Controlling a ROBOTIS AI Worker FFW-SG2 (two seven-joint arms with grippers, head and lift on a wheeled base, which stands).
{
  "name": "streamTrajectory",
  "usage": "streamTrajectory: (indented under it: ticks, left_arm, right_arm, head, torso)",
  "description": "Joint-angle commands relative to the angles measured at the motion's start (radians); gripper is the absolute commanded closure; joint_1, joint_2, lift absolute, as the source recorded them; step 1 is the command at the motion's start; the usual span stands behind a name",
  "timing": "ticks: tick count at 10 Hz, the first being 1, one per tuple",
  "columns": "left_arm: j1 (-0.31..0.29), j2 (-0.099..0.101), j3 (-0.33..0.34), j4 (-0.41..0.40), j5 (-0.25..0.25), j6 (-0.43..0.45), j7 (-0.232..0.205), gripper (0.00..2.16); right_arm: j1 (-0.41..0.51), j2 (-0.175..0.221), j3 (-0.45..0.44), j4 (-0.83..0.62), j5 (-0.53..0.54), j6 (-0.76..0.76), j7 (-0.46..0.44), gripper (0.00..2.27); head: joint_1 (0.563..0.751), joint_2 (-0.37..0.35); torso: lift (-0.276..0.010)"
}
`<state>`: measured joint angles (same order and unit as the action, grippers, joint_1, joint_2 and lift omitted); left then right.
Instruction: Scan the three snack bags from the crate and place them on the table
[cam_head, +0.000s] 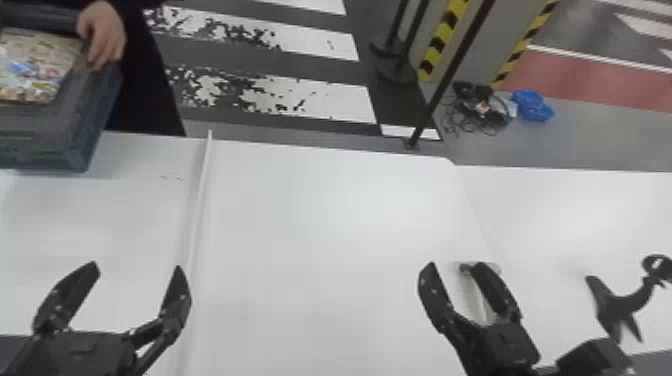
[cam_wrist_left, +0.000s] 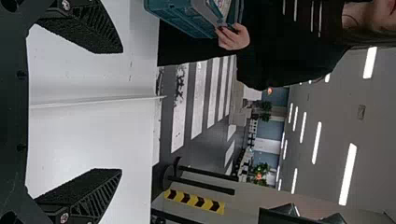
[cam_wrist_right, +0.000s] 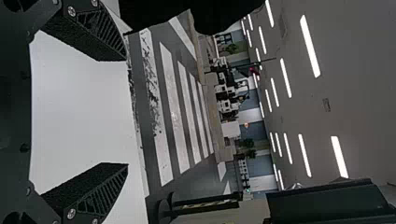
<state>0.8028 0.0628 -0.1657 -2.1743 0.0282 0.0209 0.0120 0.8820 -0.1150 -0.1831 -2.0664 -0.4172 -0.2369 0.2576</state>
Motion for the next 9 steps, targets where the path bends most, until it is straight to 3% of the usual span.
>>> streamTrajectory:
  ticks: [1,9]
  left_arm:
    - [-0.001,0.000,-0.002,0.001,-0.001,-0.006,0.002,0.09]
    - [0.001,-0.001,-0.003,0.001,0.003,-0.012,0.002,0.09]
  right_arm:
    - [0.000,0.000,0.001,0.002,0.000,0.000,0.000,0.13]
    - [0.006,0.000,-0.002,0.002,0.000,0.000,0.000,0.13]
  head:
    - [0.695,-0.265]
    - [0.695,-0.269]
  torso:
    - [-0.037]
    - [-0.037]
